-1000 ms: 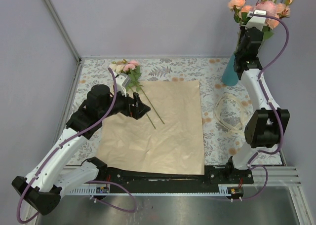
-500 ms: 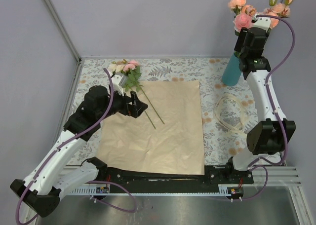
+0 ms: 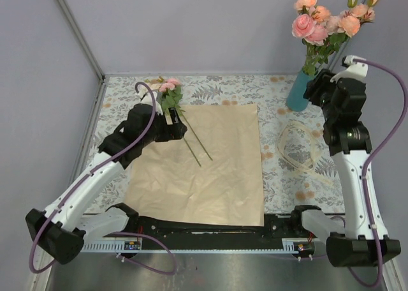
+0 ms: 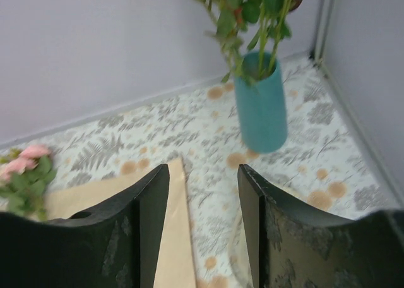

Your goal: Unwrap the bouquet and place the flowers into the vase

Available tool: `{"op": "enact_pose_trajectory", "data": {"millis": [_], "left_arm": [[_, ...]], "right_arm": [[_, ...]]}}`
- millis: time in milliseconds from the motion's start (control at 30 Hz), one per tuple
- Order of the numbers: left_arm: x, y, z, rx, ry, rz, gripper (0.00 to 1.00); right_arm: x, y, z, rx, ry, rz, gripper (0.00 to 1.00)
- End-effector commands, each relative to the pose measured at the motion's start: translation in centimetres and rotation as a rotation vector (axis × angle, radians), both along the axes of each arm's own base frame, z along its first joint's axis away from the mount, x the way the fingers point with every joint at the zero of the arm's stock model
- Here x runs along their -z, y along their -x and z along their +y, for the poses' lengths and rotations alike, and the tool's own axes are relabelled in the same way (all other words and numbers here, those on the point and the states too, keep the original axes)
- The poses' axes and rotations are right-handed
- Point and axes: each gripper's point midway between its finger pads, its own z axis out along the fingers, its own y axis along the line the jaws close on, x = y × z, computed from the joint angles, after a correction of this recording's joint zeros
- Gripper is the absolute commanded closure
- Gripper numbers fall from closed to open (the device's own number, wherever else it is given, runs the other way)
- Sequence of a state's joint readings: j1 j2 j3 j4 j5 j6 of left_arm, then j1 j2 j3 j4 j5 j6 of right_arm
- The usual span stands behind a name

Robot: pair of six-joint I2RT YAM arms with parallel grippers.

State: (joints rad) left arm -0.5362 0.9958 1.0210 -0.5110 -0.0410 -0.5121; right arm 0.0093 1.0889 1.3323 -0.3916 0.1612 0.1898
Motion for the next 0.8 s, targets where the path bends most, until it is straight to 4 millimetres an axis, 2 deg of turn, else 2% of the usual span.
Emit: {"op": "enact_pose_trajectory", "data": {"millis": [0,67,133,300,467,600,767], "left_arm": [[1.0,-2.7,1.5,-0.204,-0.009,0.127,0.14],[2.1,-3.5,1.8,-0.259,0.003,0.19,0.19],[2.5,-4.9,1.7,-0.277,0.039,0.207,0.33],[3.4,-9.3,0.6,-0.3,0.032,0.204,0.37],[5.7,-13.2,-1.3,-0.313,0.053,0.242,0.43],[8.0,-15.3,-2.8,-0.306,0.054,0.298,0.47],[11.4,-17.1,-3.0,-0.366,0.033,0.359,0.51]], "right_arm": [[3.3,2.8,3.7,-0.15,-0.145,0.034,0.45],[4.1,4.1,5.0,-0.215,-0.173,0.024,0.46],[4.7,5.4,5.7,-0.246,-0.194,0.016,0.47],[6.0,7.6,7.5,-0.33,-0.257,-0.005,0.49],[7.1,9.0,8.0,-0.355,-0.285,-0.009,0.51],[7.4,9.8,8.2,-0.37,-0.29,-0.011,0.51],[6.8,10.0,8.7,-0.397,-0.308,-0.037,0.51]]}}
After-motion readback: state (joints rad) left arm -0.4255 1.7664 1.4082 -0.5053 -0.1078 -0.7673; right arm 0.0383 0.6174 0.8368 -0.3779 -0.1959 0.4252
